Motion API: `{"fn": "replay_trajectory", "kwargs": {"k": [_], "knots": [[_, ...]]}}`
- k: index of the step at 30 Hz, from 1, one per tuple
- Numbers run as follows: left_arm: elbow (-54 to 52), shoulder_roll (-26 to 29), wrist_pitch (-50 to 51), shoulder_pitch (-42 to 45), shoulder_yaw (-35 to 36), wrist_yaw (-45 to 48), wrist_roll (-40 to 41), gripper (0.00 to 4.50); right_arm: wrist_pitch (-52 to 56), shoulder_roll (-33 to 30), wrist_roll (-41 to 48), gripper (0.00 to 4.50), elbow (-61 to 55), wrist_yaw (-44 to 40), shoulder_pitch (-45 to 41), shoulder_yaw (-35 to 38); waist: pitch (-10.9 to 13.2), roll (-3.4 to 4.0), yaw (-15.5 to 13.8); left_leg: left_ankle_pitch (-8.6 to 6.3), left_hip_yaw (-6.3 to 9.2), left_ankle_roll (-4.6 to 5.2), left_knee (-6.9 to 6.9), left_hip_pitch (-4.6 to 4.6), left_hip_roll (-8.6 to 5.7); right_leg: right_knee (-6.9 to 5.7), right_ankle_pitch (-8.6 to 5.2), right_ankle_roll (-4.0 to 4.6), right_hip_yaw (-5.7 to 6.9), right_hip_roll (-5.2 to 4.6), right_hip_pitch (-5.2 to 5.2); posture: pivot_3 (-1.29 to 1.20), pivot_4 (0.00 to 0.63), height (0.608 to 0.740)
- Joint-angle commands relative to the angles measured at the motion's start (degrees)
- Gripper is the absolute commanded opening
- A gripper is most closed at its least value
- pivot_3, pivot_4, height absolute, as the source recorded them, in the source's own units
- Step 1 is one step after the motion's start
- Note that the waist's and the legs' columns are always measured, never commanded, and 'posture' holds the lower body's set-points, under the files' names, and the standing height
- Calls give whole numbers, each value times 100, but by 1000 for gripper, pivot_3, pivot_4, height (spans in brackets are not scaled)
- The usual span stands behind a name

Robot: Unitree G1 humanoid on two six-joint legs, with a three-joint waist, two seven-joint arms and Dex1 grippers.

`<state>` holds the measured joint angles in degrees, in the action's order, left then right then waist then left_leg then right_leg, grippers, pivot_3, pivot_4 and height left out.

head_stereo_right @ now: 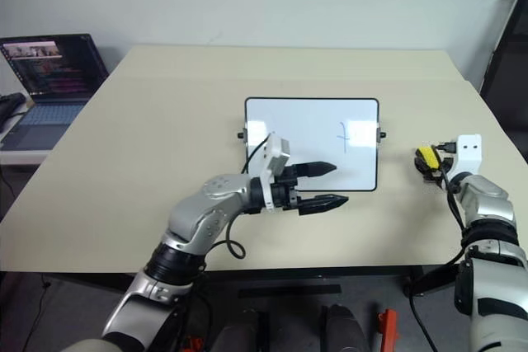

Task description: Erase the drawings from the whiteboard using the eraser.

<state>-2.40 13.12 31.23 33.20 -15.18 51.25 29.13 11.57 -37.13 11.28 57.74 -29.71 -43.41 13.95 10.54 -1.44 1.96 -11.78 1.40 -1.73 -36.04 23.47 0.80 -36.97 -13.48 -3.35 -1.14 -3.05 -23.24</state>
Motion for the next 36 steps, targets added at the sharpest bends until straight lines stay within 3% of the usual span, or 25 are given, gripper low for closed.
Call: {"fn": "replay_trajectory", "kwargs": {"k": [1,21,36], "knots": [[-281,-1,12,-9,151,-21,60,4500,-173,-44,18,4467,15,5,-170,99,0,0,-2,0,1,0,0,0,0,0,0,-1,0,0,0,0,150,740],[-452,18,88,-153,60,-46,34,4500,-202,10,194,4295,134,-3,-151,264,0,0,-2,0,0,0,0,0,0,0,5,8,0,0,0,0,150,740],[-444,2,55,-184,-46,4,-39,4500,709,-176,-85,4295,-7,106,-657,-22,0,1,-10,0,0,0,-1,1,-1,1,7,11,0,-1,0,0,150,740]]}}
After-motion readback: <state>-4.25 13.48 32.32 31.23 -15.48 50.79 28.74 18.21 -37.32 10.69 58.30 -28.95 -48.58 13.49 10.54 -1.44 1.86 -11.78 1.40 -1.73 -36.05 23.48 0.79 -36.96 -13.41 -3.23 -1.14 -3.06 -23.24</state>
